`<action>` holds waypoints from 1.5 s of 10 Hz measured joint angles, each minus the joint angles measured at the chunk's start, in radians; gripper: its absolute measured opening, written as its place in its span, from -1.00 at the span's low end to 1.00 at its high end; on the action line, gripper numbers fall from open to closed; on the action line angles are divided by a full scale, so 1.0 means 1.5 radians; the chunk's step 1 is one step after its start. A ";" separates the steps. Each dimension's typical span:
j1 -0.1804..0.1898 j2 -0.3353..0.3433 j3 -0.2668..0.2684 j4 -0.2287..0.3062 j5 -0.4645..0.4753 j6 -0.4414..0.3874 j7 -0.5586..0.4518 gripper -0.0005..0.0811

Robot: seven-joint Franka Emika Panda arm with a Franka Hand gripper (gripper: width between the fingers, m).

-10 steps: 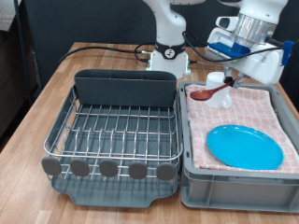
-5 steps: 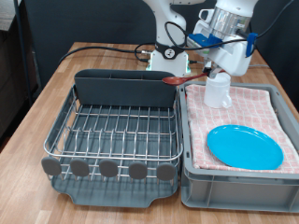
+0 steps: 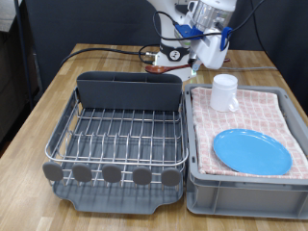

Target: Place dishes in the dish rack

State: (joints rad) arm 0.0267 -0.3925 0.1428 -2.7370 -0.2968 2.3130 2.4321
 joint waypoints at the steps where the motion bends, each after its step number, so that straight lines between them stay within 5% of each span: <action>1: 0.000 -0.024 -0.015 -0.015 0.000 -0.004 -0.002 -0.76; 3: -0.002 -0.077 -0.040 -0.043 -0.001 -0.007 -0.020 -0.76; 8: -0.017 -0.070 -0.066 -0.045 -0.001 -0.012 -0.016 -0.76; 11: -0.019 -0.070 -0.127 -0.063 0.016 0.011 -0.047 -0.76; 15: 0.008 -0.070 -0.223 -0.087 0.093 0.056 -0.157 -0.76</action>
State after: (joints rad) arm 0.0386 -0.4981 -0.1917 -2.8670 -0.1566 2.3973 2.1967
